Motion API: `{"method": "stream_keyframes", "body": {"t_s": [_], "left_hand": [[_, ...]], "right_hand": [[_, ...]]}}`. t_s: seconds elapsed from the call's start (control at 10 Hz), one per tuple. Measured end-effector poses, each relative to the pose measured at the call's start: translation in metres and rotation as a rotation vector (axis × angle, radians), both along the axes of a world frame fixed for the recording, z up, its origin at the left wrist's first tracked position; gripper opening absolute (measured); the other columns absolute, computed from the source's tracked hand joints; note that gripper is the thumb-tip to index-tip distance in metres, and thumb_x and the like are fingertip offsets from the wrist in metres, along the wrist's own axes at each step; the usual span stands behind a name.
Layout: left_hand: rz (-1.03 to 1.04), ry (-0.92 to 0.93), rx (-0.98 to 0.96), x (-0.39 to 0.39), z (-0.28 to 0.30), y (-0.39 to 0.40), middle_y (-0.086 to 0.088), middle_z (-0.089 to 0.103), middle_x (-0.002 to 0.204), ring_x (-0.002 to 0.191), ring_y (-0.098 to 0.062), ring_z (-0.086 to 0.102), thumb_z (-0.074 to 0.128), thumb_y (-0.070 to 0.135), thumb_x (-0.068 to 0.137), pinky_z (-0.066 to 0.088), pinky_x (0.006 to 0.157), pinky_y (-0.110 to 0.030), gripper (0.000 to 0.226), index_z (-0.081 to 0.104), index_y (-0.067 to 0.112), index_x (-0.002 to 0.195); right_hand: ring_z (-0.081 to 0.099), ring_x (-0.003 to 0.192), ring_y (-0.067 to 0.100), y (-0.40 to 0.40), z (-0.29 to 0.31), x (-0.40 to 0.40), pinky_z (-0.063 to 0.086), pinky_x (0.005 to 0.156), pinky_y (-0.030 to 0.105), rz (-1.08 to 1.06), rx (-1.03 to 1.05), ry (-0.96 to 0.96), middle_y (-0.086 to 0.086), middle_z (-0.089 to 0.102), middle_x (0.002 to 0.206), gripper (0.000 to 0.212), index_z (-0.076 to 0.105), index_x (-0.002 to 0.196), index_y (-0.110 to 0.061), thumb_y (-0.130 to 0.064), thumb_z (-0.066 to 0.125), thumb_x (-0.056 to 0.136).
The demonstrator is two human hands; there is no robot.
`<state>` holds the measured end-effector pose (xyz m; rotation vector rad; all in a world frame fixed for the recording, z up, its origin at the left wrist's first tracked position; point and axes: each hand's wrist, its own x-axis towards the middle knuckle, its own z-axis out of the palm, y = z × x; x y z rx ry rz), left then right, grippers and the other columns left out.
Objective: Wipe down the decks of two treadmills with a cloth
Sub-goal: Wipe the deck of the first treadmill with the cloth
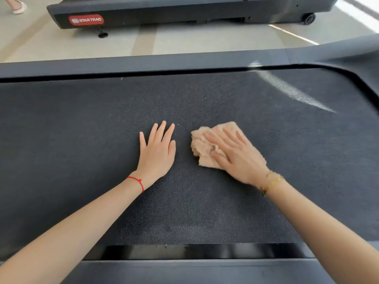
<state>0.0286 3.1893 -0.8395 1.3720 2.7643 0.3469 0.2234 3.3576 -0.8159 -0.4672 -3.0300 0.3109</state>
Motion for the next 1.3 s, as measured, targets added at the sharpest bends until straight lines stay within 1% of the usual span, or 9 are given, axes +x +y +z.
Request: {"method": "stream_keyframes", "body": {"t_s": [0.1,0.2,0.4,0.5,0.6,0.8,1.0,1.2,1.3], "left_hand": [[0.013,0.018,-0.002,0.003,0.000,-0.002,0.003,0.006,0.166,0.153,-0.017,-0.002,0.021,0.035,0.106,-0.001,0.121,-0.057,0.054,0.011,0.027,0.158],[0.030,0.039,0.009,0.006,0.000,-0.002,0.002,0.009,0.166,0.153,-0.018,0.001,0.021,0.035,0.105,0.001,0.121,-0.057,0.054,0.013,0.027,0.158],[0.027,0.059,0.020,0.006,-0.002,-0.002,0.002,0.012,0.165,0.153,-0.019,0.004,0.023,0.034,0.105,0.004,0.121,-0.058,0.054,0.015,0.026,0.157],[0.025,0.066,0.027,0.006,-0.003,-0.002,0.001,0.013,0.165,0.153,-0.019,0.004,0.023,0.034,0.104,0.003,0.121,-0.058,0.054,0.016,0.026,0.157],[0.024,0.068,0.026,0.006,-0.003,-0.002,0.001,0.013,0.165,0.153,-0.019,0.004,0.023,0.034,0.104,0.003,0.121,-0.058,0.054,0.016,0.026,0.157],[0.034,0.062,0.023,0.007,-0.002,-0.001,0.001,0.013,0.165,0.153,-0.019,0.005,0.023,0.034,0.105,0.003,0.121,-0.057,0.054,0.016,0.026,0.157],[0.031,0.065,0.027,0.006,-0.003,-0.001,0.001,0.014,0.165,0.152,-0.019,0.006,0.025,0.033,0.104,0.004,0.121,-0.058,0.054,0.018,0.026,0.157],[0.023,0.058,0.038,0.006,-0.002,-0.002,-0.001,0.016,0.165,0.152,-0.020,0.007,0.027,0.031,0.105,0.004,0.120,-0.059,0.053,0.020,0.024,0.157],[0.021,0.060,0.043,0.007,-0.002,-0.002,-0.001,0.016,0.164,0.152,-0.021,0.008,0.027,0.031,0.105,0.004,0.120,-0.059,0.053,0.020,0.024,0.157]], "right_hand": [[0.012,0.150,0.022,0.034,0.000,-0.024,0.004,0.121,0.042,-0.144,0.059,-0.023,-0.009,0.019,0.161,0.056,0.018,0.155,-0.030,-0.047,0.025,0.102],[0.008,0.150,0.024,0.039,-0.005,-0.036,0.002,0.121,0.044,-0.223,0.025,-0.023,-0.012,0.013,0.162,0.054,0.015,0.155,-0.032,-0.045,0.022,0.103],[-0.001,0.151,0.019,-0.004,-0.002,-0.005,-0.003,0.122,0.043,-0.083,-0.023,-0.048,-0.017,0.004,0.161,0.052,0.010,0.154,-0.037,-0.044,0.020,0.104],[-0.006,0.150,0.013,-0.018,-0.002,0.011,-0.008,0.122,0.037,0.000,-0.055,-0.042,-0.019,0.002,0.160,0.052,0.009,0.154,-0.040,-0.046,0.018,0.103],[-0.004,0.149,0.011,-0.005,-0.001,0.005,-0.010,0.120,0.032,0.012,-0.050,-0.038,-0.022,0.001,0.159,0.053,0.010,0.154,-0.039,-0.048,0.018,0.103],[0.001,0.151,0.023,0.020,-0.003,-0.040,-0.004,0.122,0.044,-0.192,-0.034,-0.055,-0.011,0.007,0.163,0.052,0.011,0.155,-0.035,-0.044,0.021,0.104],[-0.001,0.151,0.022,-0.014,0.001,-0.024,-0.004,0.122,0.045,-0.036,-0.063,-0.074,-0.013,0.006,0.162,0.051,0.010,0.155,-0.034,-0.040,0.021,0.105],[-0.004,0.151,0.014,-0.073,0.012,0.019,-0.005,0.123,0.039,0.169,-0.129,-0.100,-0.017,0.006,0.161,0.051,0.009,0.154,-0.036,-0.040,0.022,0.105],[-0.002,0.151,0.014,-0.080,0.012,0.027,-0.002,0.123,0.039,0.191,-0.138,-0.103,-0.017,0.008,0.161,0.051,0.010,0.154,-0.037,-0.041,0.023,0.105]]}}
